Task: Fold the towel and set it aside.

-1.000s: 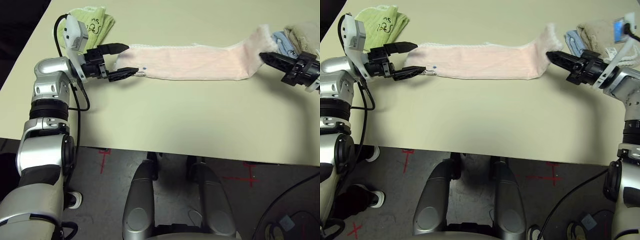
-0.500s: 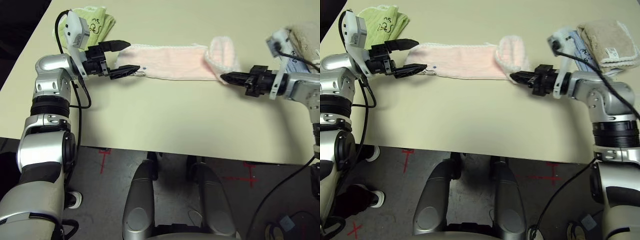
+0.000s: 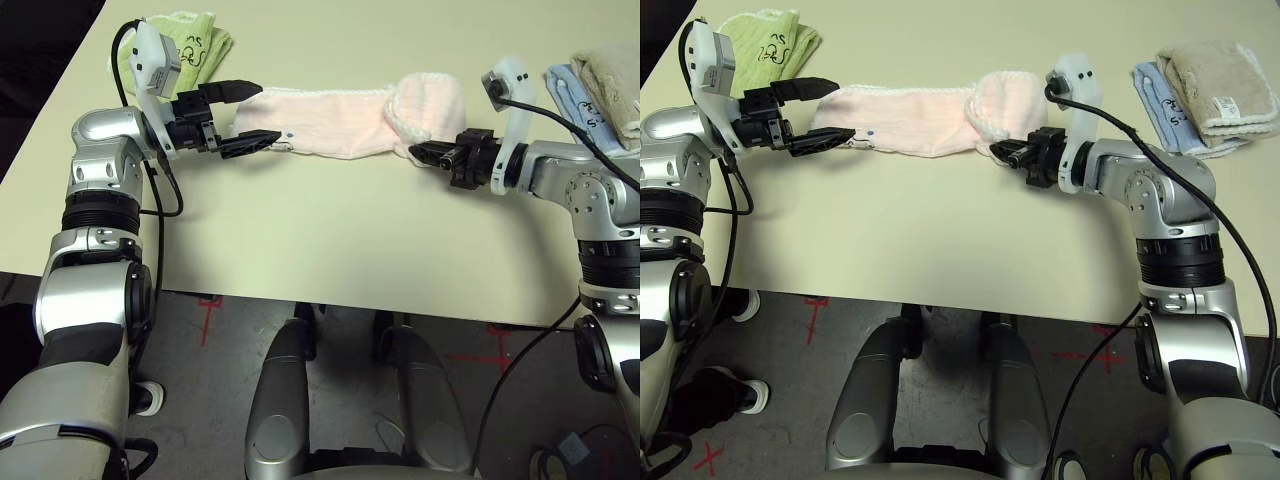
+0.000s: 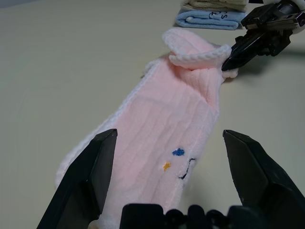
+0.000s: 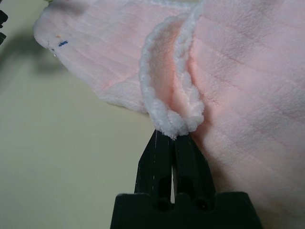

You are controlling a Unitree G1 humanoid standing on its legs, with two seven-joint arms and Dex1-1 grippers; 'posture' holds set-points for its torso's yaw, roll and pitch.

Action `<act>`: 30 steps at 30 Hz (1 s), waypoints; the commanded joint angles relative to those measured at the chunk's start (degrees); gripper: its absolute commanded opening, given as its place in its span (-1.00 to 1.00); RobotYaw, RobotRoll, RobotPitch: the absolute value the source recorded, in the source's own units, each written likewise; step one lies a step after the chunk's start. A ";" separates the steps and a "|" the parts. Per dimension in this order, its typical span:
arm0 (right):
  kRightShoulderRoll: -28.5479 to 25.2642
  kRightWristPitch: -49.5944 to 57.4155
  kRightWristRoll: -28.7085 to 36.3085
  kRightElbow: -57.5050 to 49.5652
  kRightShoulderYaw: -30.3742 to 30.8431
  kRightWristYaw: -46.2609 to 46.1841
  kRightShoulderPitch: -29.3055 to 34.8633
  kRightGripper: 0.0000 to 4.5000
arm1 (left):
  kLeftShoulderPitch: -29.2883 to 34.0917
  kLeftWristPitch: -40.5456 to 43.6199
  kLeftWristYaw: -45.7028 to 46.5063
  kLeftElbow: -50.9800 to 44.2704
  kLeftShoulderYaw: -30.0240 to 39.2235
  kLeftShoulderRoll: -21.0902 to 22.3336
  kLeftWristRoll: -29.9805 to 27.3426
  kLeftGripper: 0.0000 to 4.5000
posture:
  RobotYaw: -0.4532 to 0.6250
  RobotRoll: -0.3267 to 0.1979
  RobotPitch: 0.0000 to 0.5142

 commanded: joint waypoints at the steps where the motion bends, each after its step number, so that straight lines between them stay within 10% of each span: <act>1: -1.59 -3.80 -0.29 -1.63 1.16 4.28 0.30 -0.50 | 0.97 0.50 -0.88 -1.43 -0.66 0.15 0.27 1.00 | 0.02 0.25 0.53; 10: -13.24 -12.07 1.27 -1.24 2.88 25.14 -1.62 0.97 | 1.81 1.27 -1.58 -2.47 -0.79 0.50 0.18 1.00 | 0.00 0.25 0.53; 15: -17.31 -13.95 1.28 1.32 2.38 32.39 -2.78 0.99 | 1.99 1.36 -1.77 -2.79 -0.81 0.44 0.09 1.00 | 0.00 0.25 0.53; 26: -9.92 -59.55 -9.36 37.45 -3.70 33.78 -5.70 0.99 | 1.61 0.23 -1.00 -2.68 -0.36 -0.24 -0.14 1.00 | 0.03 0.25 0.52; 30: -10.67 -66.82 -10.75 47.49 -4.61 36.85 -7.13 0.55 | 2.26 0.43 -1.16 -3.49 -0.25 -0.09 -0.47 1.00 | 0.06 0.25 0.52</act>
